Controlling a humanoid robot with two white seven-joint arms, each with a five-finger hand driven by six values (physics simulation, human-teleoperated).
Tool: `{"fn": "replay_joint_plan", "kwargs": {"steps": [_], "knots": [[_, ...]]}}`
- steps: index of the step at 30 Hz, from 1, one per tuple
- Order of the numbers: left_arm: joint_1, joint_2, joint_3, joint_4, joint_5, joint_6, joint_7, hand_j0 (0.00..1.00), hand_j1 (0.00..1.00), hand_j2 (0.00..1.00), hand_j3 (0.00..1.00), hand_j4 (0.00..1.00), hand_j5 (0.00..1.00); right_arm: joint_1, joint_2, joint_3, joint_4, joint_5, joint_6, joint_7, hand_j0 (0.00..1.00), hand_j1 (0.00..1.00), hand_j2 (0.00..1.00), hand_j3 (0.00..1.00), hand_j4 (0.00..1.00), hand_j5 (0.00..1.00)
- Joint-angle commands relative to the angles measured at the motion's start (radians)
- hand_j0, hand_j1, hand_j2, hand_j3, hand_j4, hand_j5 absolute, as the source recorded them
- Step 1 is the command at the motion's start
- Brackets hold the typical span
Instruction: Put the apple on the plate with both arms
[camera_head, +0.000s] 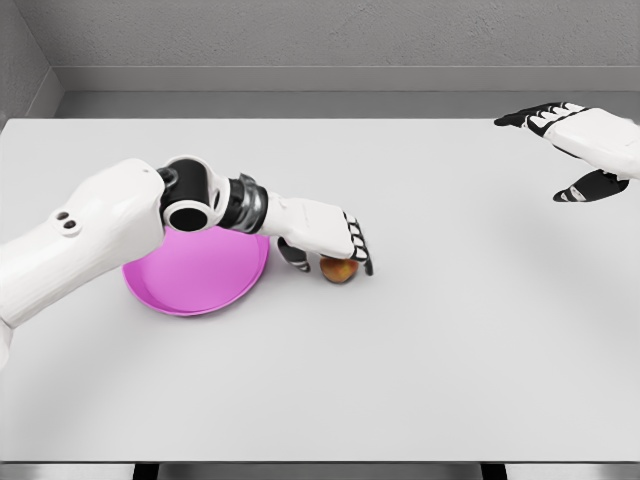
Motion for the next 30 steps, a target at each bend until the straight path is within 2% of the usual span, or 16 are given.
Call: {"fn": "replay_joint_plan", "kwargs": {"steps": [1, 5, 9, 13, 15, 19, 22, 26, 30], "knots": [[0.000, -0.001, -0.001, 0.000, 0.005, 0.002, -0.001, 0.66, 0.66, 0.66, 0.66, 0.66, 0.66, 0.000, -0.002, -0.001, 0.000, -0.002, 0.001, 0.000, 1.00, 1.00, 1.00, 1.00, 1.00, 1.00], [0.000, 0.001, -0.001, -0.001, 0.002, 0.002, -0.003, 0.54, 0.54, 0.54, 0.54, 0.54, 0.54, -0.002, -0.002, -0.001, 0.000, -0.002, 0.001, 0.000, 1.00, 1.00, 1.00, 1.00, 1.00, 1.00], [0.000, 0.001, -0.001, -0.003, -0.009, 0.002, -0.003, 0.34, 0.34, 0.34, 0.34, 0.34, 0.34, -0.002, -0.002, -0.001, 0.000, -0.002, 0.001, 0.000, 1.00, 1.00, 1.00, 1.00, 1.00, 1.00], [0.000, 0.004, 0.000, -0.004, -0.008, 0.002, -0.003, 0.27, 0.27, 0.27, 0.27, 0.27, 0.27, -0.002, -0.002, -0.001, 0.000, -0.002, 0.001, 0.000, 1.00, 1.00, 1.00, 1.00, 1.00, 1.00], [0.000, 0.009, 0.003, -0.004, -0.008, 0.002, -0.003, 0.20, 0.20, 0.20, 0.20, 0.20, 0.20, -0.002, -0.002, -0.001, 0.000, -0.002, 0.001, 0.000, 1.00, 1.00, 1.00, 1.00, 1.00, 1.00], [0.002, 0.016, 0.026, -0.012, 0.009, 0.002, 0.005, 0.17, 0.17, 0.17, 0.17, 0.17, 0.17, -0.002, -0.002, -0.001, 0.000, -0.002, 0.001, 0.000, 1.00, 1.00, 1.00, 1.00, 1.00, 1.00], [0.000, 0.025, 0.034, -0.013, 0.063, 0.002, 0.005, 0.12, 0.12, 0.12, 0.12, 0.12, 0.12, -0.002, -0.002, -0.001, 0.000, -0.002, 0.001, 0.000, 1.00, 1.00, 1.00, 1.00, 1.00, 1.00], [0.006, 0.044, 0.146, -0.015, 0.107, 0.002, 0.005, 0.11, 0.11, 0.11, 0.11, 0.11, 0.11, -0.002, -0.001, -0.001, 0.000, -0.002, 0.001, 0.000, 1.00, 1.00, 1.00, 1.00, 1.00, 1.00], [0.006, 0.136, 0.189, -0.076, 0.131, 0.002, 0.003, 0.12, 0.12, 0.12, 0.12, 0.12, 0.12, -0.002, -0.002, -0.001, 0.000, -0.002, 0.001, 0.000, 1.00, 1.00, 1.00, 1.00, 1.00, 1.00]]}}
